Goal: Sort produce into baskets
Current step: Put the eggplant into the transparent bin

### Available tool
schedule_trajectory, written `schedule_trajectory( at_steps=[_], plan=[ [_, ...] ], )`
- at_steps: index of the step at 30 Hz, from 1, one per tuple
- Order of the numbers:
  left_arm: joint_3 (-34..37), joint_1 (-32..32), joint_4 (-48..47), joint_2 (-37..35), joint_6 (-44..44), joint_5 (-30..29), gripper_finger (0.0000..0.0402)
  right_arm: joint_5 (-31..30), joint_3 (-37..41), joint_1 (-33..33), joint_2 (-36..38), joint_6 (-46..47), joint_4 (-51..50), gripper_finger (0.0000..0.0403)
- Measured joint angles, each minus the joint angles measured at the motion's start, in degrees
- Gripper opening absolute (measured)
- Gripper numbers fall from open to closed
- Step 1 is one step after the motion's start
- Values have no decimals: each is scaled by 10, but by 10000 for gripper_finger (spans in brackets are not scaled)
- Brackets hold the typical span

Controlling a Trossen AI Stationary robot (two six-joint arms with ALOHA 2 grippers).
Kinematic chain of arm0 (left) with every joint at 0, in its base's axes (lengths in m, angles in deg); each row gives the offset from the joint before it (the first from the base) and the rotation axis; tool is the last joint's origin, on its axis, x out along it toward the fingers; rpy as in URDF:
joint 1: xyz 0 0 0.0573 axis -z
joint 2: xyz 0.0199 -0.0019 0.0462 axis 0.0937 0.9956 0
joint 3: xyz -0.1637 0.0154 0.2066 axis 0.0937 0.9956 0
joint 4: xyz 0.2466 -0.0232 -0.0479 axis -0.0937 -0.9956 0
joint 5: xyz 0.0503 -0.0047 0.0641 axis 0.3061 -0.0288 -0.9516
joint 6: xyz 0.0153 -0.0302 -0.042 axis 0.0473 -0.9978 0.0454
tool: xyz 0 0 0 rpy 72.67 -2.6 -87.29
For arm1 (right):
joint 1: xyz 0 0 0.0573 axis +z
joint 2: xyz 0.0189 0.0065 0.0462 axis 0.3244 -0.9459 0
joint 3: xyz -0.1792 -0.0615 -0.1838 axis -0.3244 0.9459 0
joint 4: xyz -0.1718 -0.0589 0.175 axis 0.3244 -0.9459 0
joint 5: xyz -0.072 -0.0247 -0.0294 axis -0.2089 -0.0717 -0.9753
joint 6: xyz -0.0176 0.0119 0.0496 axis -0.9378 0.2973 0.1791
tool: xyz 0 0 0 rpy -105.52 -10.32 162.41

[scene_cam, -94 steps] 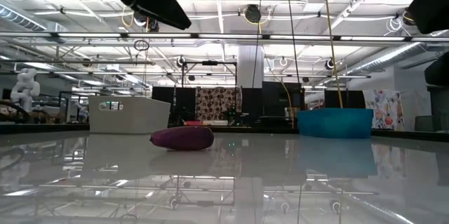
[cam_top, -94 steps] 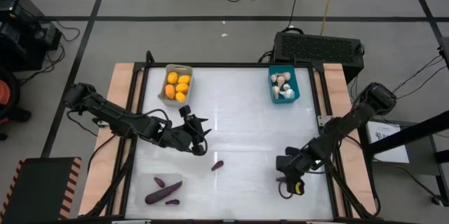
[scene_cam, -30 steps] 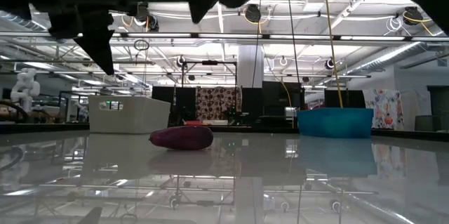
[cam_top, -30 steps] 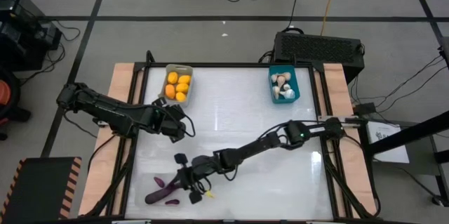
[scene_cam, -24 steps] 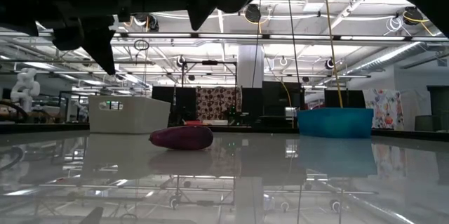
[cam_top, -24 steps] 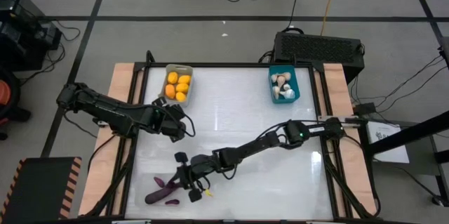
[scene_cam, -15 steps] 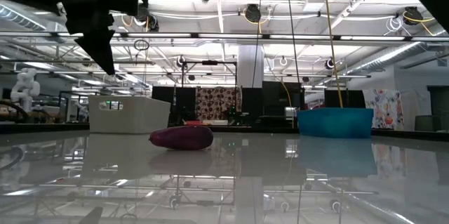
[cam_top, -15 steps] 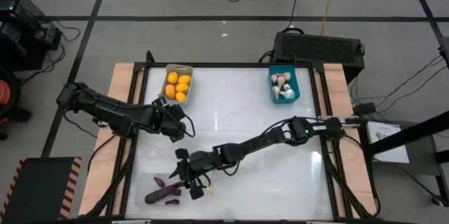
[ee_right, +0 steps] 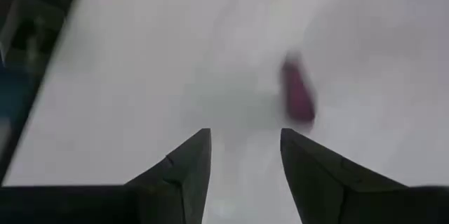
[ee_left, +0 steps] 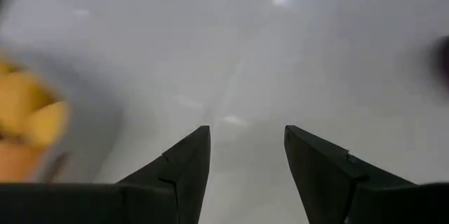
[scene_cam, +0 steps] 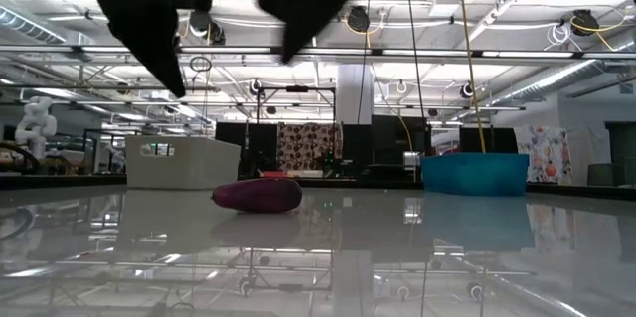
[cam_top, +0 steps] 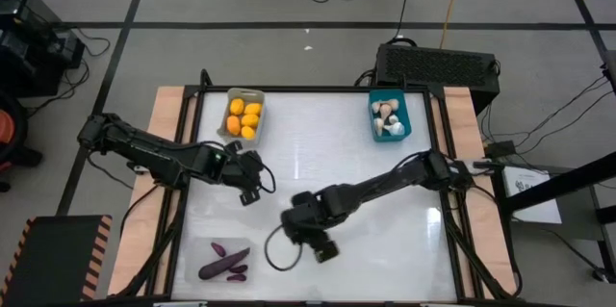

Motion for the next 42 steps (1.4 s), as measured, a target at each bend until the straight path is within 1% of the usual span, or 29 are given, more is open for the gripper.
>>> schedule_trajectory(
  at_steps=[5, 7, 9, 11, 13, 19, 22, 24, 27, 30, 33, 35, 37, 39, 42],
  plan=[
    [0, 19, 115, 7, 20, 92, 192, -47, 3, 30, 5, 10, -155, 164],
    [0, 35, 167, 18, 35, 116, 192, -68, 20, 39, 5, 20, -167, 164],
    [0, 52, 219, 34, 49, 135, 192, -89, 55, 47, 19, 36, -149, 164],
    [0, 71, 264, 56, 62, 148, 192, -94, 101, 49, 41, 51, -121, 164],
    [0, 88, 299, 80, 64, 151, 192, -95, 162, 53, 76, 73, -80, 164],
    [-1, 120, 415, 167, 43, 151, 192, -102, 377, 53, 219, 173, 114, 164],
    [-7, 126, 437, 208, 25, 152, 192, -127, 474, 56, 295, 222, 217, 164],
    [-16, 126, 435, 225, 24, 153, 192, -138, 527, 59, 338, 245, 271, 164],
    [-33, 120, 439, 244, 25, 154, 192, -157, 592, 67, 394, 270, 345, 164],
    [-43, 115, 433, 245, 29, 153, 192, -173, 639, 75, 435, 281, 409, 164],
    [-47, 108, 436, 246, 29, 153, 192, -178, 670, 82, 459, 284, 447, 164],
    [-48, 106, 435, 246, 29, 148, 192, -198, 682, 91, 469, 286, 456, 164],
    [-49, 106, 428, 246, 29, 142, 192, -214, 688, 97, 469, 284, 471, 164],
    [-49, 106, 408, 246, 28, 135, 192, -215, 688, 102, 468, 280, 468, 164],
    [-49, 106, 378, 246, -11, 128, 192, -214, 688, 103, 468, 279, 467, 164]
  ],
)
